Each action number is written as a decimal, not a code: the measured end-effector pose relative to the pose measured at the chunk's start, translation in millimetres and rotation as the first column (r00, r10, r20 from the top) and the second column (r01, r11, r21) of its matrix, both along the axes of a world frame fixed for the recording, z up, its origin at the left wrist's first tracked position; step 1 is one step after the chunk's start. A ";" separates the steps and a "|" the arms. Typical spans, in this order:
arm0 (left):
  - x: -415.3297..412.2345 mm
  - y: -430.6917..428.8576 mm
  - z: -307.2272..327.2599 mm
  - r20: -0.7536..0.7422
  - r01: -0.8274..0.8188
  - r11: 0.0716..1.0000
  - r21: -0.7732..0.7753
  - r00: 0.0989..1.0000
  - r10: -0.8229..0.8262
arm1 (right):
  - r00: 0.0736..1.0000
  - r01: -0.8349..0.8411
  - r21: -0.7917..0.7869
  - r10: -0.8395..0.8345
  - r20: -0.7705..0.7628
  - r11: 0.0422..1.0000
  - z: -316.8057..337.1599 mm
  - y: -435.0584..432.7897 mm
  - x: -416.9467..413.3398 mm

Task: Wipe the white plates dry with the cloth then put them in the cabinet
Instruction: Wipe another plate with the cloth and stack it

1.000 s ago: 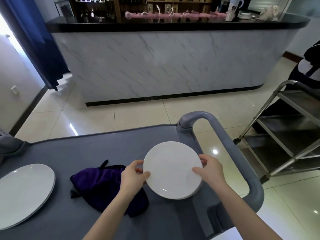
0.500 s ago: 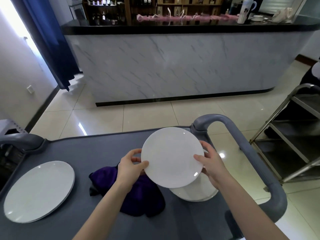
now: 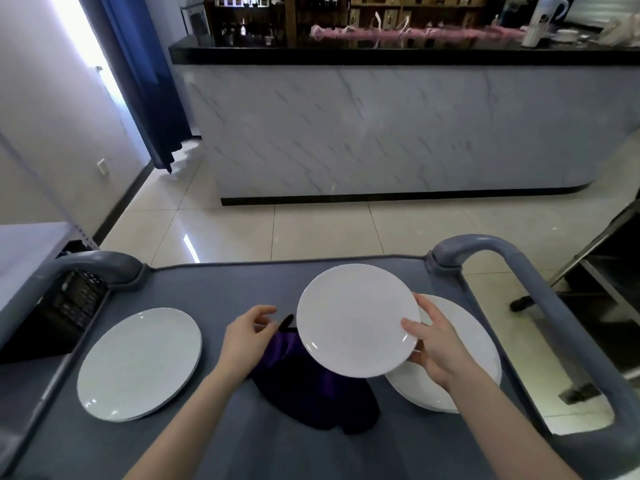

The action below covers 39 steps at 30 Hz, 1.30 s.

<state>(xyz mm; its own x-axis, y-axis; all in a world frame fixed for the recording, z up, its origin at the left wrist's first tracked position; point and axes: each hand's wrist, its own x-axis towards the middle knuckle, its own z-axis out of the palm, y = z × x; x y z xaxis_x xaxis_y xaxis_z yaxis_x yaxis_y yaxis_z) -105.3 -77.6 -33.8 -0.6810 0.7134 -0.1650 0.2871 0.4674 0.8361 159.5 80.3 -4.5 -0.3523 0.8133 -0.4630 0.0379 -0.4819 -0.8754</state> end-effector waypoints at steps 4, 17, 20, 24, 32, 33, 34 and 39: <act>-14.8 -0.4 -20.2 -0.201 0.204 0.956 -0.213 0.948 -0.247 | 1.000 0.009 -0.014 -0.009 0.001 1.000 -4.5 -6.2 -3.5; -40.3 -2.5 -58.9 -0.392 0.467 0.833 -0.296 0.736 -0.552 | 0.992 0.107 0.009 -0.107 0.072 0.994 -12.9 -32.7 -17.7; -50.9 -1.3 -40.6 -0.298 0.439 0.880 -0.182 0.828 -0.475 | 0.991 0.115 0.017 -0.116 0.063 0.993 -11.2 -38.9 -22.5; -64.8 -5.6 -11.5 -0.065 0.286 0.957 -0.058 0.955 -0.289 | 0.991 0.118 0.033 -0.120 0.057 0.992 -6.7 -45.0 -30.2; -37.6 -16.6 61.5 0.123 0.185 0.960 0.209 0.969 -0.213 | 0.995 0.095 0.048 -0.096 0.018 0.994 -0.5 -54.8 -60.7; -28.3 -18.7 64.5 0.110 0.283 0.937 0.205 0.944 -0.310 | 0.996 0.087 0.058 -0.088 0.014 0.995 0.7 -55.4 -65.0; -19.4 -18.7 64.0 0.061 0.392 0.905 0.164 0.912 -0.405 | 0.997 0.081 0.066 -0.081 0.007 0.995 1.7 -55.8 -69.3; -0.4 -14.0 30.1 -0.405 0.645 0.714 -0.272 0.596 -0.693 | 0.998 0.047 0.110 -0.042 -0.049 0.993 6.1 -55.5 -82.4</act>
<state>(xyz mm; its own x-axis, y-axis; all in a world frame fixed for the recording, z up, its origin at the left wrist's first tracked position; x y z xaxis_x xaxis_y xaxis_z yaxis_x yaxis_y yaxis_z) -105.6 -91.6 -3.7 -0.0244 0.9978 -0.0616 0.8722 0.0514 0.4865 77.1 24.8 1.6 -0.3335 0.8740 -0.3534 -0.0232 -0.3824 -0.9237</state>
